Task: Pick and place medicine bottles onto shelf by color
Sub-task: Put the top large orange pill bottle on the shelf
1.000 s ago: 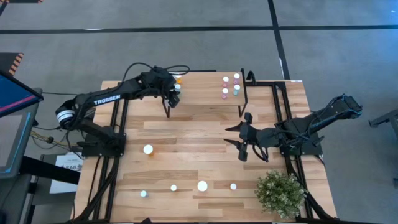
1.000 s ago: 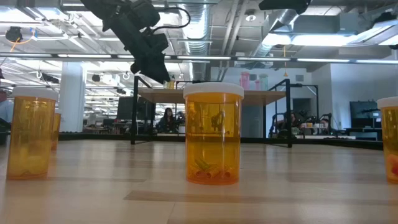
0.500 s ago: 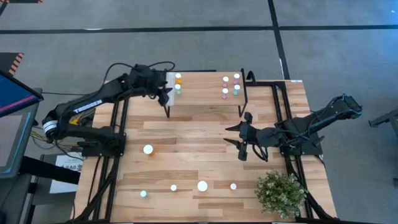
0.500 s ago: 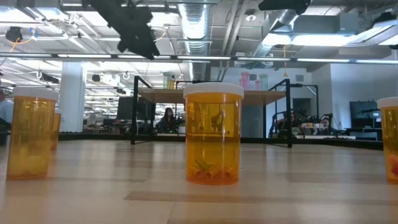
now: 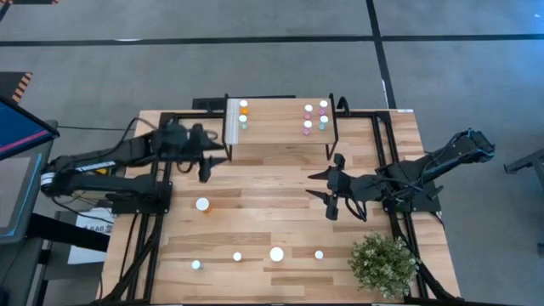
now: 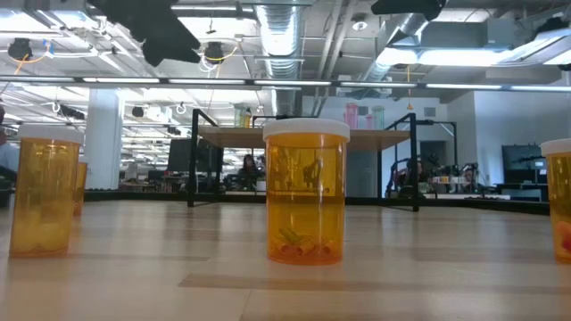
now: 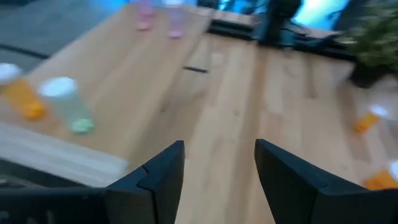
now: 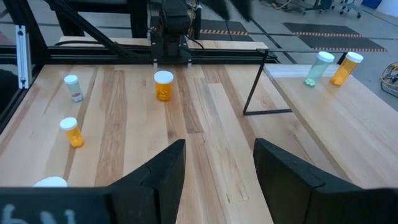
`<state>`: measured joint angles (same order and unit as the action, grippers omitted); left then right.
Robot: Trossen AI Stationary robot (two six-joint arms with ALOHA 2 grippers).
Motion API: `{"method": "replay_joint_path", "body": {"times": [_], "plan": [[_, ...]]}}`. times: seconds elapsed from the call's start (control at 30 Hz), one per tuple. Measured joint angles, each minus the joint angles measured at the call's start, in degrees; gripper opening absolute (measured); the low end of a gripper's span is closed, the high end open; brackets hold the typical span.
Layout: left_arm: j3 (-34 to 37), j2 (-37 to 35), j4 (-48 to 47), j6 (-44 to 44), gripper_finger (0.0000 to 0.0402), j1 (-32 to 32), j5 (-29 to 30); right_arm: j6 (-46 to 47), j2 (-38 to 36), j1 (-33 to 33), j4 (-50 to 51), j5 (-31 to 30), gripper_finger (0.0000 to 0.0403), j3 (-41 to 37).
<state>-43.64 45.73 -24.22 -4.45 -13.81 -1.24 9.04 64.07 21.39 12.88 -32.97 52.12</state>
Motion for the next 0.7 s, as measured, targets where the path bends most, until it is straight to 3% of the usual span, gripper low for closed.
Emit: {"method": "replay_joint_path", "body": {"times": [0.3,0.5,0.7], "plan": [[10.21,-7.63,1.74,-7.14,0.0183,8.42,5.21,0.0,0.0,0.0,0.12,0.07,0.0209,0.0],[13.62,-9.1,0.78,-12.08,0.0183,12.73,7.94,0.02,0.0,0.0,0.18,0.12,0.0209,0.0],[14.08,-9.15,-6.36,-17.71,0.0183,17.0,9.88,0.04,0.0,0.0,0.22,0.2,0.0209,0.0]]}}
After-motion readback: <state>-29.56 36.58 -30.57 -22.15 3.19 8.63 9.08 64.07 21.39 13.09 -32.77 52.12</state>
